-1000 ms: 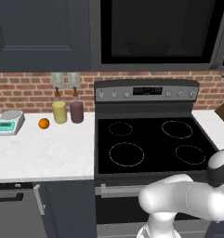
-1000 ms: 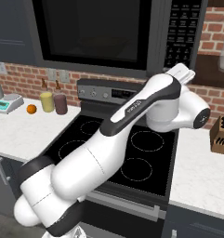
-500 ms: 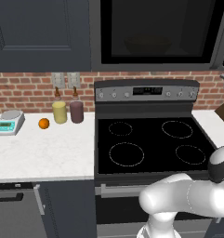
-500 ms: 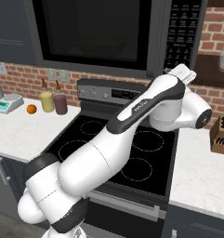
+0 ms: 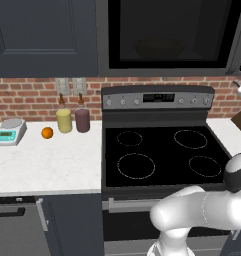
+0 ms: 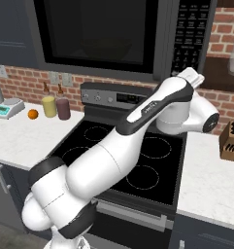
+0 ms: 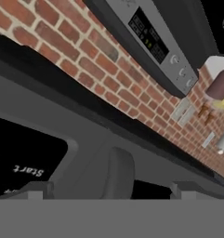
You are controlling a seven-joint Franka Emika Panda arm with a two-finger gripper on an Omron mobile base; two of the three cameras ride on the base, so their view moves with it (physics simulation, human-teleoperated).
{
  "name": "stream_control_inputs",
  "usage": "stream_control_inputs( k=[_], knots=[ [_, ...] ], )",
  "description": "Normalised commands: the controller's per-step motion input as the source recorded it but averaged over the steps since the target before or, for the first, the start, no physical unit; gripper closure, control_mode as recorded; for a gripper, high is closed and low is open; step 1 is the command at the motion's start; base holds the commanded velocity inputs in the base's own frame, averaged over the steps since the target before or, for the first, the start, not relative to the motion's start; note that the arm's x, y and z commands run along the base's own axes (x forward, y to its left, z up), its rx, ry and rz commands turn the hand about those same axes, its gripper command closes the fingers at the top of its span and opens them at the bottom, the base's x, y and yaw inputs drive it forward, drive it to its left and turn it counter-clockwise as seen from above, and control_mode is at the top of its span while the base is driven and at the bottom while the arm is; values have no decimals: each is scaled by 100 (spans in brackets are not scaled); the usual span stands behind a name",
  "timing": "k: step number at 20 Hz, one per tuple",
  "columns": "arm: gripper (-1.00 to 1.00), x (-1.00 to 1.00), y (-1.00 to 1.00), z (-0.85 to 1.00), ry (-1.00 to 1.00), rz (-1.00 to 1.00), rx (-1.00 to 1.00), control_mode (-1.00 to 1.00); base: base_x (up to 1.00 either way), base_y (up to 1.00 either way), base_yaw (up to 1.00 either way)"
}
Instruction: Pick the garlic from the sink and place it in the bowl. Then pick the bowl and place it in the microwave. Then close the microwave door and press the start button.
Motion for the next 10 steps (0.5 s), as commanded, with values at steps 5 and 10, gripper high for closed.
stream_control_inputs(
  k=[5,10],
  knots=[
    [-100,19,-10,0,0,0,0,-100,0,0,0],
    [-100,16,-18,-3,0,0,0,-100,0,0,0]
  ],
)
